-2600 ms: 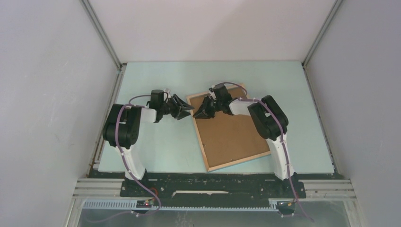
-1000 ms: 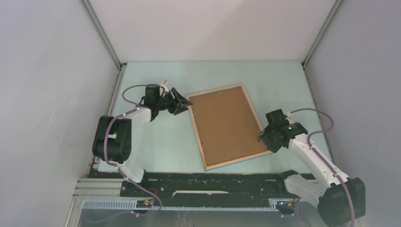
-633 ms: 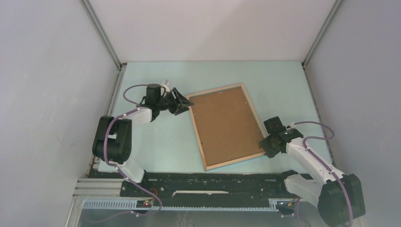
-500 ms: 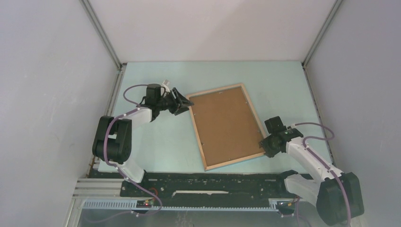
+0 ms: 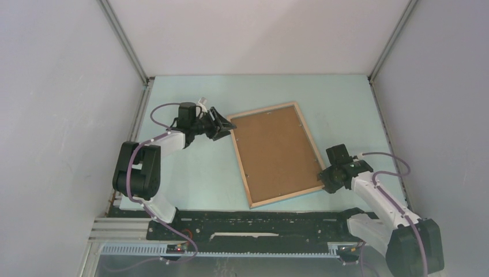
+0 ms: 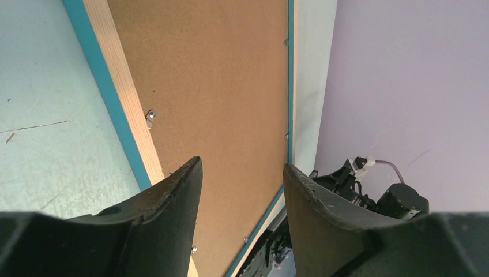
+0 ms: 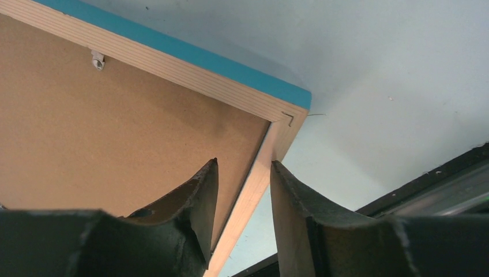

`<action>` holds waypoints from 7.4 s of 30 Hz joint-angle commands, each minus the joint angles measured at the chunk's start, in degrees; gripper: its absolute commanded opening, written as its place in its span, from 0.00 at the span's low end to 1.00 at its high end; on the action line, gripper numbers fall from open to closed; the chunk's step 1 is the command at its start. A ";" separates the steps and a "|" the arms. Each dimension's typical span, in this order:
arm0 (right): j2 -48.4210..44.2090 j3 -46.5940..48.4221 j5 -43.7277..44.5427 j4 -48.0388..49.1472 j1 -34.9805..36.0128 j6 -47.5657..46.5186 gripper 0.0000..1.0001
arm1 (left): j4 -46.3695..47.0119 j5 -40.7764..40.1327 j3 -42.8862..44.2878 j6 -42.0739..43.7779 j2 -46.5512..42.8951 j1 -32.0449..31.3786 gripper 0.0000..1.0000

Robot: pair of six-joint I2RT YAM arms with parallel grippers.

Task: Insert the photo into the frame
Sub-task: Adjust the photo frame at the center of the board, then install the photo frame at the center of the board.

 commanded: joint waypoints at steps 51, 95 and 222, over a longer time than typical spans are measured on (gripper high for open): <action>33.73 22.22 0.84 16.03 -7.77 -53.35 0.00 | -32.02 -20.79 34.81 15.07 13.86 6.82 0.79; 49.41 63.00 16.61 -0.51 -8.11 -57.71 0.72 | 7.62 1.66 -16.57 -7.55 -1.70 1.16 0.81; 9.56 28.91 -19.24 11.84 0.40 -47.65 0.56 | -14.42 -19.04 -3.49 25.28 -24.32 -3.01 0.68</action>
